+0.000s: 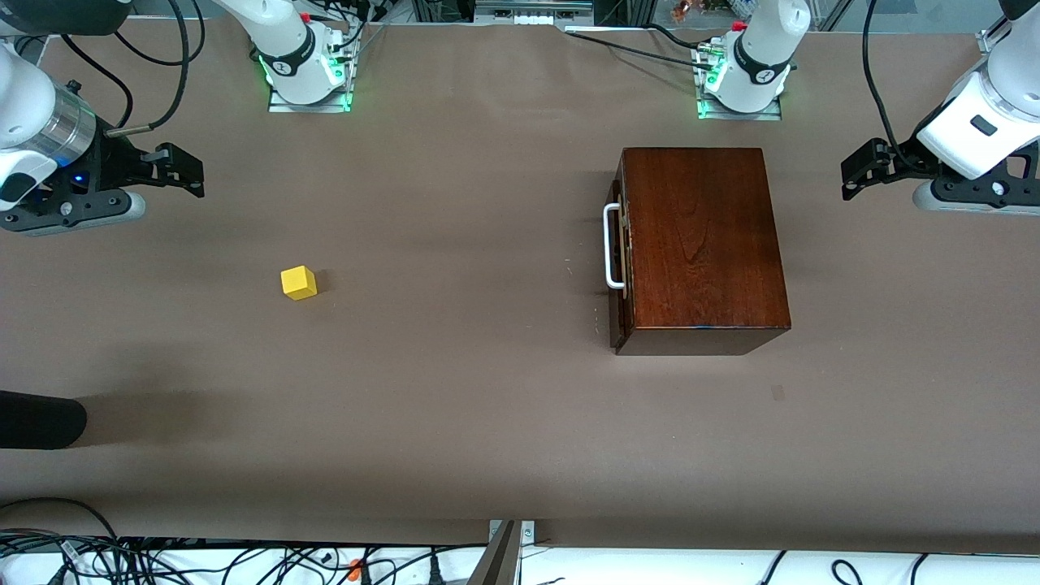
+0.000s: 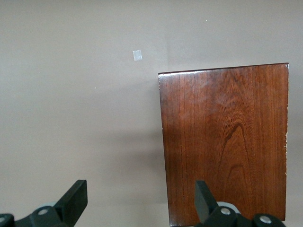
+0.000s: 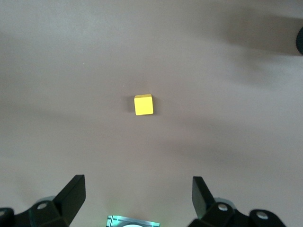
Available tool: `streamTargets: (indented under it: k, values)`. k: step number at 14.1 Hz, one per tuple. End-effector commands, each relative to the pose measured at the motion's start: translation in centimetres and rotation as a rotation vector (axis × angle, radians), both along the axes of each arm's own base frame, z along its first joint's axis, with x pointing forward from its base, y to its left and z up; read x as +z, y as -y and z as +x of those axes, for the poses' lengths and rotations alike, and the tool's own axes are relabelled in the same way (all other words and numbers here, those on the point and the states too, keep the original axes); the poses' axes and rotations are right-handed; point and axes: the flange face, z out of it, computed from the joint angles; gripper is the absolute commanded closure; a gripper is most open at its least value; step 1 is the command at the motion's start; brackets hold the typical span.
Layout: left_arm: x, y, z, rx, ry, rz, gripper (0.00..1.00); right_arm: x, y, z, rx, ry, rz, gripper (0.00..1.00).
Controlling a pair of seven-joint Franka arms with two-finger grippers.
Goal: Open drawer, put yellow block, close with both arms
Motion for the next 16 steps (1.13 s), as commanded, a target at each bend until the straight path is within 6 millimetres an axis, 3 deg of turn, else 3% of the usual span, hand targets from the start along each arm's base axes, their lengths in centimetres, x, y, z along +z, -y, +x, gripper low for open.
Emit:
streamTargets:
  k: [1, 13, 15, 16]
  values:
    - [0.6, 0.2, 0.4, -0.002, -0.008, -0.015, 0.00, 0.5, -0.2, 0.2, -0.013, 0.004, 0.011, 0.00]
    - [0.1, 0.1, 0.0, -0.009, -0.052, -0.006, 0.00, 0.5, -0.2, 0.8, -0.011, 0.037, 0.018, 0.00]
    - [-1.6, 0.5, 1.0, -0.013, -0.078, -0.010, 0.00, 0.6, -0.3, 0.7, -0.008, 0.034, 0.018, 0.00]
    - [-2.1, 1.9, 1.2, -0.033, -0.080, -0.006, 0.00, 0.6, -0.3, 0.7, -0.008, 0.034, 0.018, 0.00]
